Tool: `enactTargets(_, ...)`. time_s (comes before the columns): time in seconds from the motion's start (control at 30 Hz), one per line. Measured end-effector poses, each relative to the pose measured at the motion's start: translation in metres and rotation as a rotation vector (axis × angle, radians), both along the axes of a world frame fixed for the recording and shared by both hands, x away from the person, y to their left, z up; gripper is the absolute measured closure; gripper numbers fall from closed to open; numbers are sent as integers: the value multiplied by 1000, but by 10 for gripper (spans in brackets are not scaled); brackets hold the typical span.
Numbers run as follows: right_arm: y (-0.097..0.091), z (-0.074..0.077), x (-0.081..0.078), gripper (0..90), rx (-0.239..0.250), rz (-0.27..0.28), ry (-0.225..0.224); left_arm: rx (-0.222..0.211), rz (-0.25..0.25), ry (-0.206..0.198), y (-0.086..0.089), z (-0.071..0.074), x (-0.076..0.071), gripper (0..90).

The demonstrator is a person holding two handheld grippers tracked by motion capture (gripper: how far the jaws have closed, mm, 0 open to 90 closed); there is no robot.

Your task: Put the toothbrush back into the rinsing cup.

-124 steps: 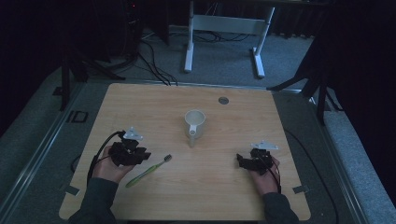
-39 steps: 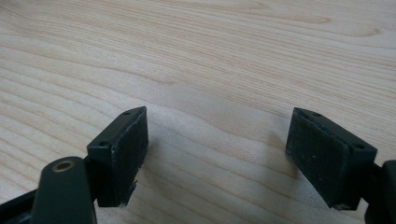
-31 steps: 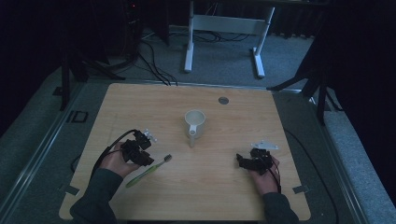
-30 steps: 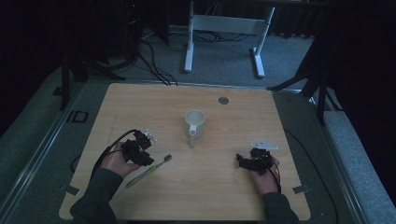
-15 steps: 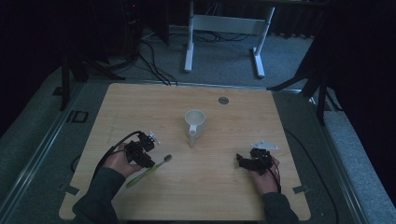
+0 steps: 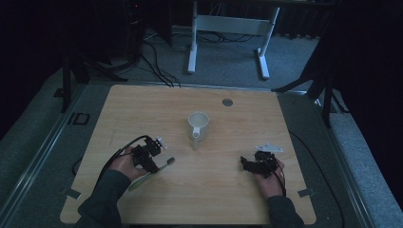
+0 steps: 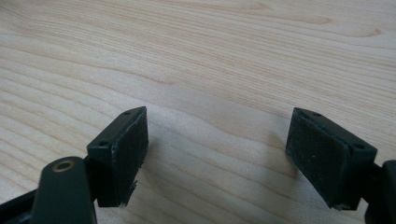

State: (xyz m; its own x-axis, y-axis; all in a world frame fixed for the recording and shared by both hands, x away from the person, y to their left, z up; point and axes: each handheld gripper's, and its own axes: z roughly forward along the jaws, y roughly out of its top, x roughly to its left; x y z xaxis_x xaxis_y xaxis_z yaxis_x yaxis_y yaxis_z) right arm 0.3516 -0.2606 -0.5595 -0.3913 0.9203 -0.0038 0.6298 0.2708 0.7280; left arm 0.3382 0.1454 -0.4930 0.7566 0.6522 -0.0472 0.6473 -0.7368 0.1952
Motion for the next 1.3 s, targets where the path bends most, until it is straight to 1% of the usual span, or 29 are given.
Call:
enactTargets(0.23, 0, 0, 0, 206, 0, 1, -1, 16, -2, 33, -2, -6, 2, 697)
enactTargets(0.7, 0, 0, 0, 206, 0, 1, 0, 68, 12, 57, -4, -17, 6, 723)
enactTargets(0.87, 0, 0, 0, 206, 0, 1, -1, 68, 18, 65, -3, -19, 7, 736)
enactTargets(1.1, 0, 0, 0, 206, 0, 0, 0, 74, 14, 81, -3, -23, 9, 744)
enactTargets(1.3, 0, 0, 0, 206, 0, 0, 0, 75, 15, 85, -4, -25, 9, 763)
